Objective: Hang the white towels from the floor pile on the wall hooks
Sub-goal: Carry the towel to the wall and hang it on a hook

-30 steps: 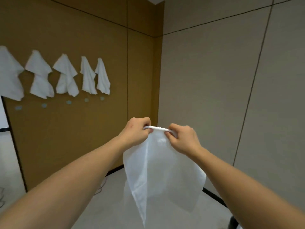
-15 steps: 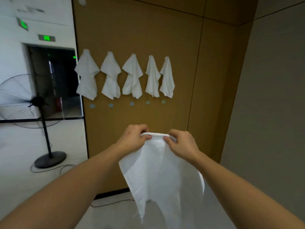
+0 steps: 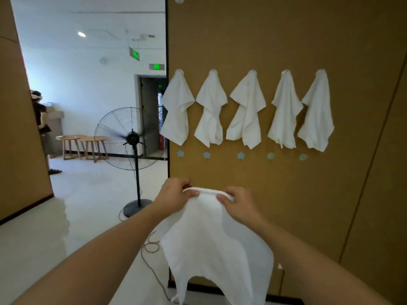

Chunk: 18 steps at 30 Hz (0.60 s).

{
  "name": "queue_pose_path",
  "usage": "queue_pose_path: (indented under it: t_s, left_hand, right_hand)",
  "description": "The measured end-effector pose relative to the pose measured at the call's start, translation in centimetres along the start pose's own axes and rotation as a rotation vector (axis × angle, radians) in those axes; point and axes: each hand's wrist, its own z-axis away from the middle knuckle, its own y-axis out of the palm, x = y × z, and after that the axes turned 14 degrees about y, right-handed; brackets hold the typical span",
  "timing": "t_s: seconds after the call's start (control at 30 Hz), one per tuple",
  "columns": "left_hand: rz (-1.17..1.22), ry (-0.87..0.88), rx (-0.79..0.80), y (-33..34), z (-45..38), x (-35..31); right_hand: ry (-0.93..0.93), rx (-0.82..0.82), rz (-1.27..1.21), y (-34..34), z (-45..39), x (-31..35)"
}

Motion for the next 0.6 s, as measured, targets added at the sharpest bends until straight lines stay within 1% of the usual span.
queue_pose_path:
  t_s: [0.07,0.2,0.4,0.53,0.6]
  left_hand:
    - [0.006,-0.064,-0.047,0.4,-1.9,2.6]
    - [-0.028,-0.147,-0.070,1.1,-4.9,7.9]
    - [-0.021,-0.136,-0.113,1.6,-10.5,16.5]
    - [-0.043,-0.096,-0.087,1.2,-14.8,23.2]
    - [-0.046,-0.064,-0.086,1.0,-17.0,26.5]
  right_hand:
    - [-0.011,0.020,-0.026,1.8,-3.6,-0.3]
    - [-0.042,0.057,-0.031,5.9,-9.4,-0.6]
    - [-0.099,0.041,-0.077,12.3,-18.0,0.4]
    - [-0.108,0.015,-0.136,16.3,-24.1,1.8]
    - [-0.147,-0.009,-0.143,18.3,-27.1,2.7]
